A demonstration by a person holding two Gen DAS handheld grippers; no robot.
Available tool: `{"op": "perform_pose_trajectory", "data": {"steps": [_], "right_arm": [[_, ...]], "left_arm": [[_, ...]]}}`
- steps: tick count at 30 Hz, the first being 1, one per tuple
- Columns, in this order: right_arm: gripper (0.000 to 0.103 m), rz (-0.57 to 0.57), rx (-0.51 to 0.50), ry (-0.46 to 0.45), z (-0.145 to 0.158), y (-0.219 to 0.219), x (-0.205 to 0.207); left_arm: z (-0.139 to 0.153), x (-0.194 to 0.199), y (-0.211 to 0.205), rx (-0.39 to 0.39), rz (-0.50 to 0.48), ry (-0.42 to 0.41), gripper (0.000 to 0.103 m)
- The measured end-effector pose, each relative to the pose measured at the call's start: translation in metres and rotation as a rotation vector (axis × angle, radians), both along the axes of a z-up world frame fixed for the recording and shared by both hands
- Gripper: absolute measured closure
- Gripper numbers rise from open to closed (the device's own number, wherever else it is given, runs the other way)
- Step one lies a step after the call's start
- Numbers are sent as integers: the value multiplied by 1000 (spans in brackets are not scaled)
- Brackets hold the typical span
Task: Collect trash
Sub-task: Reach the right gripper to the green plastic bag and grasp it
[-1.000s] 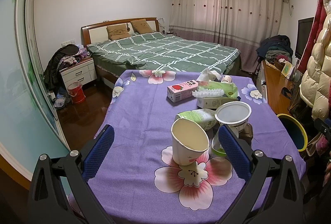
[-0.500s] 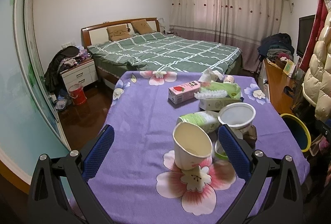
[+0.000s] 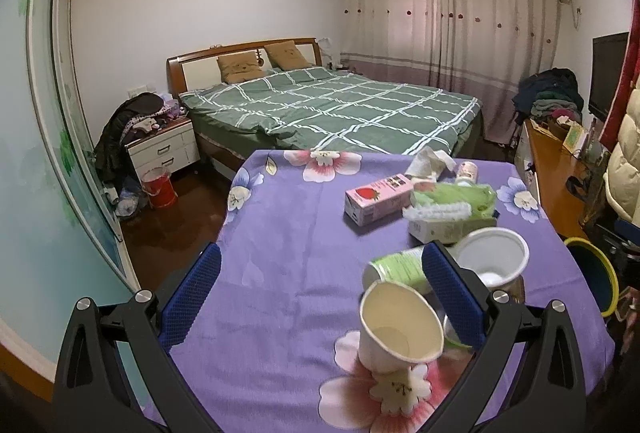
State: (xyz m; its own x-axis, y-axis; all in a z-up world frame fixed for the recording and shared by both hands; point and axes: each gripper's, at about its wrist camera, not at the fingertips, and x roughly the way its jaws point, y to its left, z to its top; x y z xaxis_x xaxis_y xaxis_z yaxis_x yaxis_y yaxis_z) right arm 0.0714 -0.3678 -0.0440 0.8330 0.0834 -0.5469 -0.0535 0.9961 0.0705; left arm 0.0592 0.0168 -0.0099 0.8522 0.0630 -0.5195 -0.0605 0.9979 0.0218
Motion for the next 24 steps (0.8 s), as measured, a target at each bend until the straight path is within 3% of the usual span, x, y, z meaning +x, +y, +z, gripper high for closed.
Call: {"op": "perform_pose_trajectory", "data": {"steps": [9, 14, 19, 24], "right_arm": [[6, 136, -53, 68, -8, 56, 90], [15, 161, -82, 146, -22, 69, 134], [20, 175, -84, 212, -35, 74, 153], [33, 181, -69, 239, -43, 72, 165]], "left_arm": [[3, 44, 8, -8, 19, 24, 4], [-1, 66, 9, -17, 23, 44, 4], [-7, 82, 11, -27, 17, 66, 4], [-14, 94, 11, -42, 8, 88, 4]]}}
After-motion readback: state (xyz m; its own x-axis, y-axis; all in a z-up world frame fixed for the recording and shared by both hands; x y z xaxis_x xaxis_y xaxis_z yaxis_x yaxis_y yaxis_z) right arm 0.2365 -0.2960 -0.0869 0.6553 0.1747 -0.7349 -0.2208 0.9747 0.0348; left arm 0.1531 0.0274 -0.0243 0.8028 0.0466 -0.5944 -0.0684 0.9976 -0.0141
